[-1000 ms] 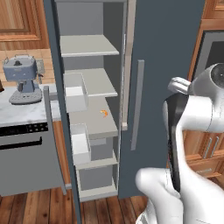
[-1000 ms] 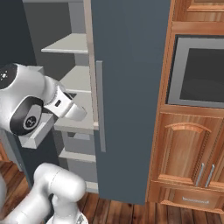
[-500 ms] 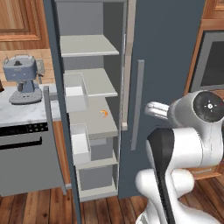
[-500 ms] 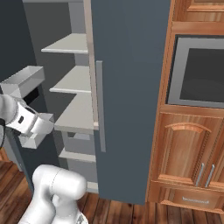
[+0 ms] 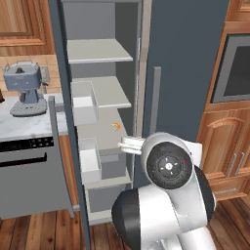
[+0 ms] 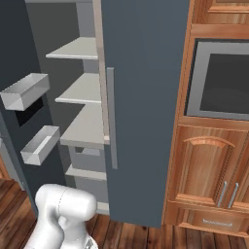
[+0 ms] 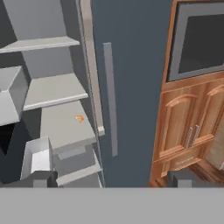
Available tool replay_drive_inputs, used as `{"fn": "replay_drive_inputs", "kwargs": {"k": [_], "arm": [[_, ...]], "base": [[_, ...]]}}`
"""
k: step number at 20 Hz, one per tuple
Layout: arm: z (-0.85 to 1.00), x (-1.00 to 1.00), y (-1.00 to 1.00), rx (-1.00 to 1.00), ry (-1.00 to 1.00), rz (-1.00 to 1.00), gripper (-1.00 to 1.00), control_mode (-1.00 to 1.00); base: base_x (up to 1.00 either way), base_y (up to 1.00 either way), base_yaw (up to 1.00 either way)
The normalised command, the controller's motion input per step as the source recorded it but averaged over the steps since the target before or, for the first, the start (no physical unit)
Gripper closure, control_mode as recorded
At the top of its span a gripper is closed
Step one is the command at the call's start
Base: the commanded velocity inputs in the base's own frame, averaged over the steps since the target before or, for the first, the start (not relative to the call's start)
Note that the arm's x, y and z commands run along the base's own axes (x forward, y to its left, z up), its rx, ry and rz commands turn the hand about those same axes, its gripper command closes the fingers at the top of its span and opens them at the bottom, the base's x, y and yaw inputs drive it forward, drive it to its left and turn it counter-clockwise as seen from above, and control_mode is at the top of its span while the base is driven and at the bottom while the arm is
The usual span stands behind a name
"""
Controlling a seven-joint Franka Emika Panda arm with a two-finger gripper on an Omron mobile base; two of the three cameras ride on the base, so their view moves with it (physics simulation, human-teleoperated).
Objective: Pick up the frozen chicken drumstick from the freezer, place it on any shelf in the fridge, and close the fridge and freezer doors when done.
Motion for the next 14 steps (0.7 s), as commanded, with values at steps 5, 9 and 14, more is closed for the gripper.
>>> {"fn": "replay_drive_inputs", "kwargs": {"k": [5, 9, 14], "arm": [[-0.08, 0.04, 1.00, -0.11, -0.03, -0.03, -1.00, -1.00], [-0.04, 0.29, 1.00, -0.05, -0.05, -0.16, -1.00, -1.00], [0.00, 0.31, 0.81, -0.03, -0.02, -0.20, -1.00, -1.00]], "base": [[0.00, 0.00, 0.00], [0.00, 0.00, 0.00], [0.00, 0.00, 0.00]]}}
